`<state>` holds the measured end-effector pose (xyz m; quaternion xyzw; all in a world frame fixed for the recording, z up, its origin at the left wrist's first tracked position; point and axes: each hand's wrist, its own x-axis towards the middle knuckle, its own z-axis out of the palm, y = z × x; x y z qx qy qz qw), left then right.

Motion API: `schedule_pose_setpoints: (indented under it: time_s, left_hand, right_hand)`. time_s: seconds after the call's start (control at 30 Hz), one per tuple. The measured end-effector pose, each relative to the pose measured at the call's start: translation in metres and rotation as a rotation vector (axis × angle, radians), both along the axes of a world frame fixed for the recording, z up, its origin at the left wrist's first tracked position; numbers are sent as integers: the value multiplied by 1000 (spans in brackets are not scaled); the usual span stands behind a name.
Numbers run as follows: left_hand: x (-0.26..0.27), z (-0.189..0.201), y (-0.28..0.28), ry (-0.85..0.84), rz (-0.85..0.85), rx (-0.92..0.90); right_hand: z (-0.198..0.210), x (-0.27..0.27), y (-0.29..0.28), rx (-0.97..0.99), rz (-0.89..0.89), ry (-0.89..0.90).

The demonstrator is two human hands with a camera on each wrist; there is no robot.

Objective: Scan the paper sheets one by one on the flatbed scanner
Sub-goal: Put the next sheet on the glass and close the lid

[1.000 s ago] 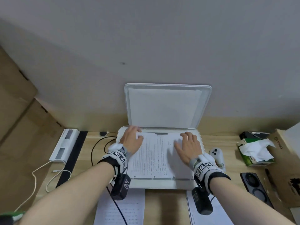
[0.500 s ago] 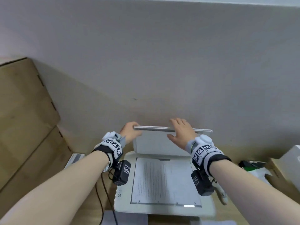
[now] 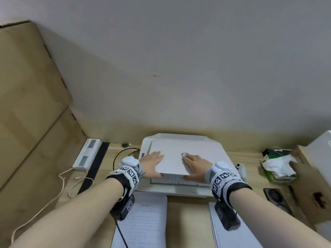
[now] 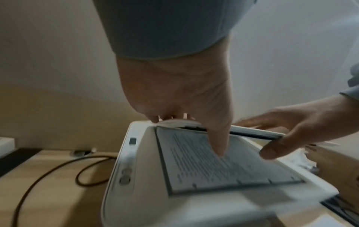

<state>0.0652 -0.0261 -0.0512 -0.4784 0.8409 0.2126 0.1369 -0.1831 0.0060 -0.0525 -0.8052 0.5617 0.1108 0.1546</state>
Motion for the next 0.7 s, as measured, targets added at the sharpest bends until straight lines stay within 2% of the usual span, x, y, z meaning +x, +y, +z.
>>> schedule_pose_setpoints:
  time_s: [0.1, 0.23, 0.37, 0.53, 0.7]
  left_hand:
    - [3, -33, 18, 25, 22, -23]
    - [6, -70, 44, -20, 9, -9]
    - [3, -79, 54, 13, 39, -102]
    - [13, -79, 50, 138, 80, -70]
    - [35, -77, 46, 336, 285, -116]
  right_hand:
    - [-28, 1, 19, -76, -3, -55]
    - [-70, 3, 50, -41, -70, -91]
    - [-90, 8, 59, -109, -131, -130]
    - [-89, 11, 41, -206, -99, -169]
    - [-94, 23, 10, -208, -46, -166]
